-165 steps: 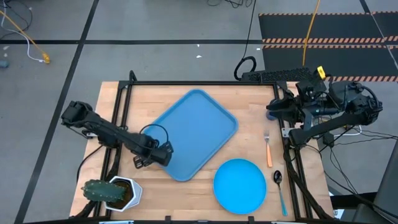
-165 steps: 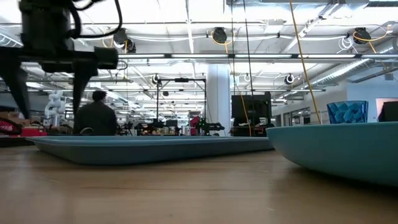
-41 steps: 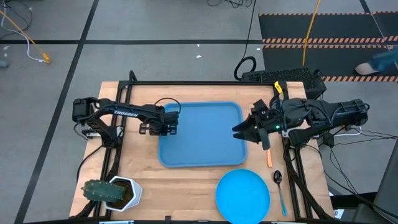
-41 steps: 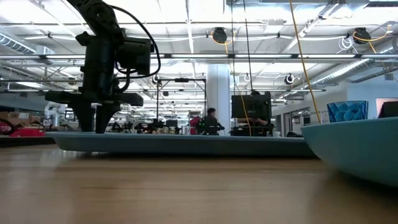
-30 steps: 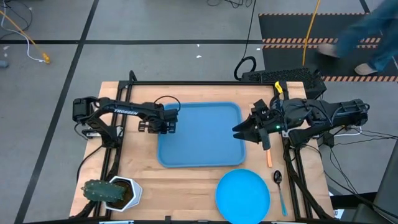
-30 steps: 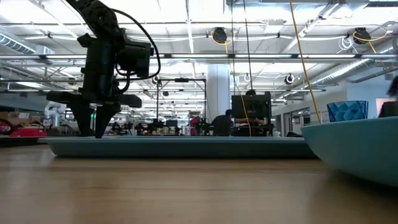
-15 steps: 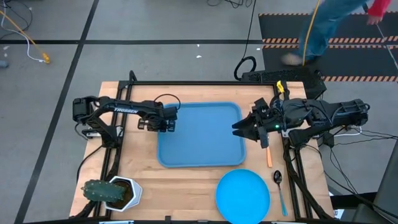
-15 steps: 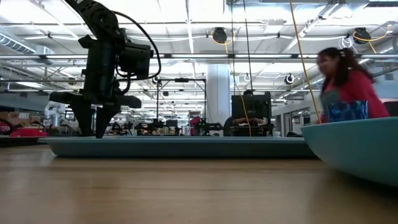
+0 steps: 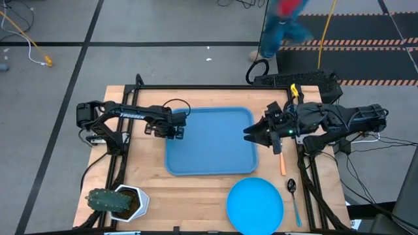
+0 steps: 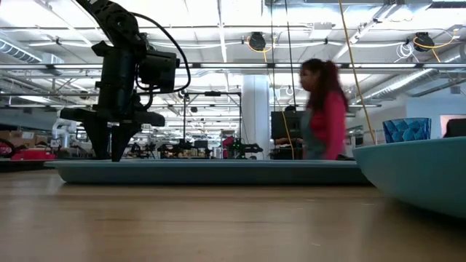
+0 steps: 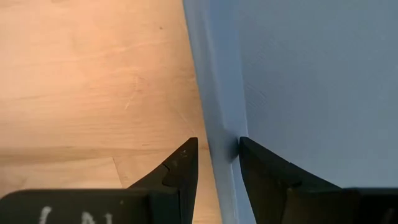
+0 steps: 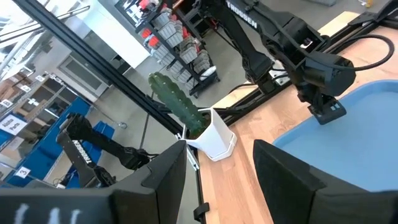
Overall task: Pick and place plate/cup/fork/spoon on tray
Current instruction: Prepare the blue serving tray on the table
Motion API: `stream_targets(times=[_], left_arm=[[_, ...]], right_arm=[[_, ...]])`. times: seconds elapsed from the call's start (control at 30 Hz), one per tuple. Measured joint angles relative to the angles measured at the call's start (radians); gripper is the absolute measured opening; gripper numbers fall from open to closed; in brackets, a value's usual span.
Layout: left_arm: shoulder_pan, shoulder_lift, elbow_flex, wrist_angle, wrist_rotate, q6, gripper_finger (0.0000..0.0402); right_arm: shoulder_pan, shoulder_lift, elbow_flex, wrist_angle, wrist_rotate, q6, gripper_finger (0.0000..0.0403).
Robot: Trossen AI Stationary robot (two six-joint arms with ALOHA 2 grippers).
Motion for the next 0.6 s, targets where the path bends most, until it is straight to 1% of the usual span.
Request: stream_targets(times=[0.33, 0.4, 0.6], left_arm=[[0.026, 0.001, 0.000, 0.048, -0.011, 0.053, 0.0120], [0.034, 0.001, 0.000, 0.049, -0.011, 0.053, 0.0120], [0.046, 0.001, 0.000, 0.047, -0.006, 0.082, 0.0120]], right_arm=[[-0.016, 0.000, 0.000, 0.002, 0.002, 0.004, 0.0180], [-0.016, 0.000, 0.000, 0.003, 0.022, 0.005, 0.0180], [-0.016, 0.000, 0.000, 0.003, 0.023, 0.004, 0.0180]])
